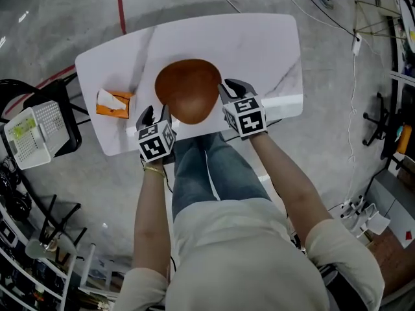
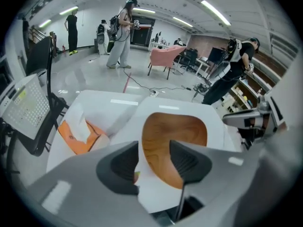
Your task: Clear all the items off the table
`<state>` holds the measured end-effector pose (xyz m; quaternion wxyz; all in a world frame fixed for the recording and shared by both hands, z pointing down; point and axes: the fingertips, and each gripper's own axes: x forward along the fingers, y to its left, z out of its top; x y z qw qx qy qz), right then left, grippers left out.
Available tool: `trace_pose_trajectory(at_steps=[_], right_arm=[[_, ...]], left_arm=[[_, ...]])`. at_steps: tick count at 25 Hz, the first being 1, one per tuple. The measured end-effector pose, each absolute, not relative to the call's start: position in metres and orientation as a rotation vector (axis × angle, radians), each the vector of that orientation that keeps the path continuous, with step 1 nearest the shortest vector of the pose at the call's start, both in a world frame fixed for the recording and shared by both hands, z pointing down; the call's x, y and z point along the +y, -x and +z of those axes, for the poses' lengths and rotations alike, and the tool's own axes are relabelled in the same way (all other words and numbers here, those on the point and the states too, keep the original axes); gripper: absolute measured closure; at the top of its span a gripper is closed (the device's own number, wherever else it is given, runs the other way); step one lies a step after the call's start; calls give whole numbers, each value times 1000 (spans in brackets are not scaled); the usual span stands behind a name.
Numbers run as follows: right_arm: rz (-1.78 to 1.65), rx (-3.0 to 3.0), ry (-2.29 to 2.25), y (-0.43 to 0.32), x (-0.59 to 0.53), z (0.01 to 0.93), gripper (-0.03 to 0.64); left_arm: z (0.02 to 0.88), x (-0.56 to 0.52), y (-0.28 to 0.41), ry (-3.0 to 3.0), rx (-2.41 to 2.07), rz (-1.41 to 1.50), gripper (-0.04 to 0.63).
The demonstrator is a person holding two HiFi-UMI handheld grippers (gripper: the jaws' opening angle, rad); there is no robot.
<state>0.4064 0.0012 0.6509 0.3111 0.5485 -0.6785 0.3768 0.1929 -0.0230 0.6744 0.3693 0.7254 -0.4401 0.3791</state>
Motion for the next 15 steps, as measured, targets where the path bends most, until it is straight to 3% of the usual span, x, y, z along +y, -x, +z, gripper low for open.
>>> trace_pose_trajectory(at_steps=[6, 15], right_arm=[[1029, -1752, -1453, -413, -5, 686, 535], [1039, -1714, -1445, -421, -14, 728, 532]], left_arm=[[713, -21, -194, -1815, -1085, 962, 334], [755, -33, -197, -1730, -1056, 866, 305]])
